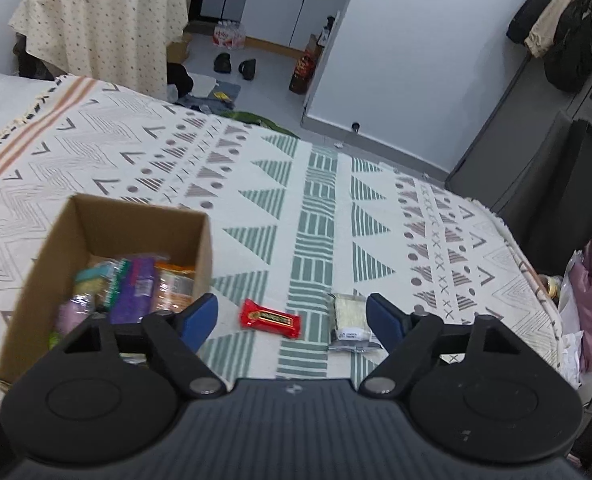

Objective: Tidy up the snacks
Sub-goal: 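Grasp the red candy bar with the left gripper while the right grasps the clear-wrapped pastry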

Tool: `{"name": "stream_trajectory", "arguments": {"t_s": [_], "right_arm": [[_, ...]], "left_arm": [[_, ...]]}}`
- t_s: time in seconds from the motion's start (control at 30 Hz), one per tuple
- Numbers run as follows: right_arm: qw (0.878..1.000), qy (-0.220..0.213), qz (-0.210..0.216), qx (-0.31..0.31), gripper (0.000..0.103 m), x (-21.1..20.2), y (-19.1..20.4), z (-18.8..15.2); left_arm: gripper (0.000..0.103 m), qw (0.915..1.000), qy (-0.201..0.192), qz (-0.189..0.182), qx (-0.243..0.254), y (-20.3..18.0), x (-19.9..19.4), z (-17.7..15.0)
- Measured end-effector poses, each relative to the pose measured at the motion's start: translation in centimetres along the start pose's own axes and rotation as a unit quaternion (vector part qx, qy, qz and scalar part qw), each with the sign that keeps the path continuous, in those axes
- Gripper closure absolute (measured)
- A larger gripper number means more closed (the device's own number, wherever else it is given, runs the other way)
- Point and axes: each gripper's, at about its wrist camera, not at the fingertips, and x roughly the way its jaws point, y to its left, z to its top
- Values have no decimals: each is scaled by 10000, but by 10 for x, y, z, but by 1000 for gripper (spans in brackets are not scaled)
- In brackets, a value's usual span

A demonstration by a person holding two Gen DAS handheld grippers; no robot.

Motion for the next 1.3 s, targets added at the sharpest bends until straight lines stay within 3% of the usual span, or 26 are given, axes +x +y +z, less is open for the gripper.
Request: {"name": "stream_trajectory", "arguments": {"t_s": [0.5, 1.0, 1.3], "right_arm": [[9991, 386, 163, -65, 30, 53, -16, -4], [9978, 591, 108, -271, 34, 90, -21, -6], [9972, 563, 165, -471, 33, 105, -15, -5]], "left_arm": [[49, 9980, 477, 395, -127, -16, 78, -16], [50, 9902, 1109, 668, -518, -6, 147, -22], [50, 9894, 1042, 860, -531, -7, 170, -12]]}}
